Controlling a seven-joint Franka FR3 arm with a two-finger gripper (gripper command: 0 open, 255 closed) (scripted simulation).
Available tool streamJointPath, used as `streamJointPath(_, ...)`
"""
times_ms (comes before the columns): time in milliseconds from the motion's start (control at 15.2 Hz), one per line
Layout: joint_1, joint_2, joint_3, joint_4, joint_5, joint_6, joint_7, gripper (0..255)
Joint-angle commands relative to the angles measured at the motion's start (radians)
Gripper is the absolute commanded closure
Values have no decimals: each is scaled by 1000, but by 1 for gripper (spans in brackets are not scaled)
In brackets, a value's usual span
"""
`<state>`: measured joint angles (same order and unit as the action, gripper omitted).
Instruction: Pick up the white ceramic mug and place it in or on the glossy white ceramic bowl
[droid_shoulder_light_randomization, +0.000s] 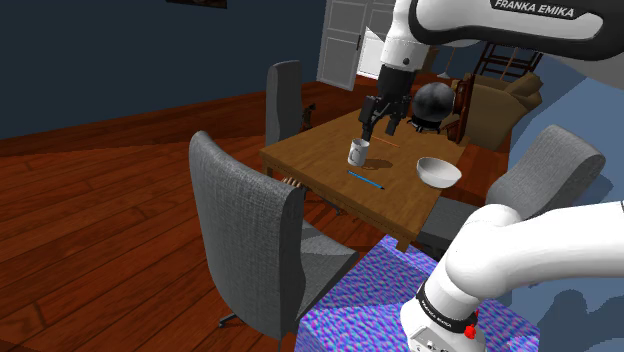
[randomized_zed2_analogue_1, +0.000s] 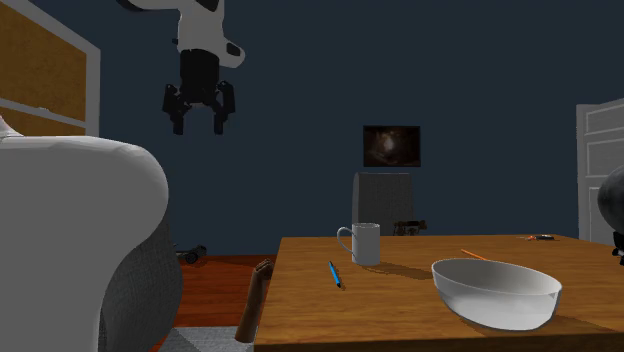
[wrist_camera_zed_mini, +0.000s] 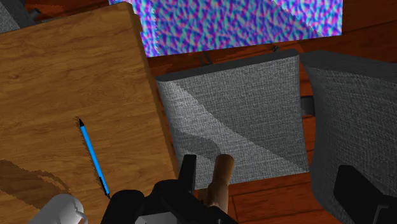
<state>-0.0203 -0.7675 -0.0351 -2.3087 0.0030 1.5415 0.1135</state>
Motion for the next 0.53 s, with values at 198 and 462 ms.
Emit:
streamJointPath(198,-18,66,-49,7,-31,54,-47,0)
streamJointPath(462,-40,167,-114,32,-63,125,-109,0)
